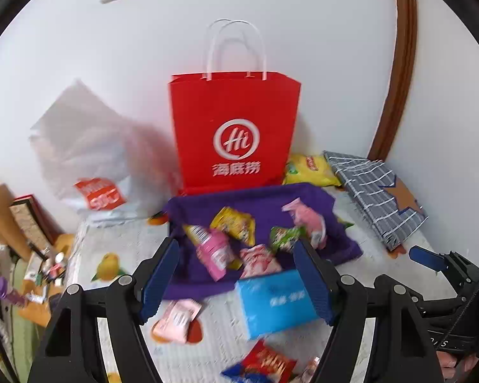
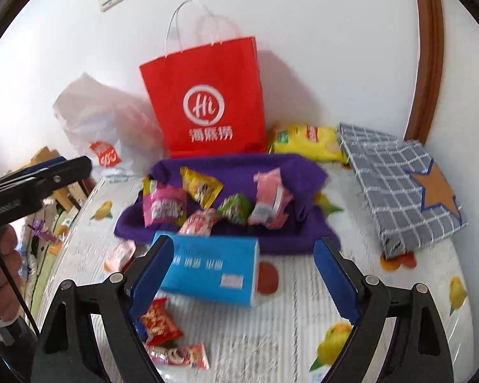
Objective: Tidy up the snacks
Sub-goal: 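Withdraw both tools from the towel toward the loose snacks on the sheet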
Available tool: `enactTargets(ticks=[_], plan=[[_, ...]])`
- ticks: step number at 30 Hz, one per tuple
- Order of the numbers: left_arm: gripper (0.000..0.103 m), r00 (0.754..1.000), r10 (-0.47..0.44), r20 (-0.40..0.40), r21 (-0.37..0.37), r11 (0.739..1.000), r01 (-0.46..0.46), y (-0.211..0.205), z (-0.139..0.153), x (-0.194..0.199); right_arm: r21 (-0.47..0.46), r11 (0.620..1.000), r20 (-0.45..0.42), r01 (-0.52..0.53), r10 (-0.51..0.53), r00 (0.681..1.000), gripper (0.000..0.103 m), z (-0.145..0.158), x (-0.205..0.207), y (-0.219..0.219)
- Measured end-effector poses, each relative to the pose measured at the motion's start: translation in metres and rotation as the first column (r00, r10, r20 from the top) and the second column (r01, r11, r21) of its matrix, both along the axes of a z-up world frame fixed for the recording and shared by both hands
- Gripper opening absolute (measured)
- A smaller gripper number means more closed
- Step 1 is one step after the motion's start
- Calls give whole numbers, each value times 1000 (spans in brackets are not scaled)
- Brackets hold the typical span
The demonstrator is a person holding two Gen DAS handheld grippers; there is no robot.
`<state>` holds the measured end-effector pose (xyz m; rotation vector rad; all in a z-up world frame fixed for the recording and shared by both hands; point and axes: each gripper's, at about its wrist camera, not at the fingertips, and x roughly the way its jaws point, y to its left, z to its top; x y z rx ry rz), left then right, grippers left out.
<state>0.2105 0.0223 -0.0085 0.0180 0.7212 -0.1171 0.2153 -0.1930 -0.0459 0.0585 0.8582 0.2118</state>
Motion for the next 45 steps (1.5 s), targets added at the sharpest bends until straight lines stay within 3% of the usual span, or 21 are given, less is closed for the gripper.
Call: enactTargets(ticks=[3, 13, 20, 32, 35, 40, 45], plan=[[73, 999, 37, -2, 8, 999, -37, 12, -8, -20, -38, 999, -5, -11, 11, 1000, 86, -10, -16, 9], [73, 990, 134, -47, -16, 991, -135, 56, -42, -57, 9, 993, -74, -121, 121, 990, 72, -55, -50, 37], [73, 972, 211, -100, -33, 976, -215, 97, -66, -70, 17, 982, -108, -188, 189, 976, 72, -77, -60, 61], [73, 975, 178, -132, -46, 982, -185, 100, -89, -73, 87, 940, -160, -330, 340, 927, 73, -99, -66, 92], [73, 978, 162, -130, -52, 984, -170, 98, -90, -73, 51, 923, -128, -382, 386, 914, 82, -95, -78, 93], [73, 980, 143, -135, -54, 987, -152, 92, -95, -71, -48, 886, -115, -462, 454, 883, 83, -104, -92, 100], [73, 979, 140, -150, -41, 988, -147, 90, -102, -68, -139, 873, -125, -468, 453, 883, 83, -122, -85, 109]])
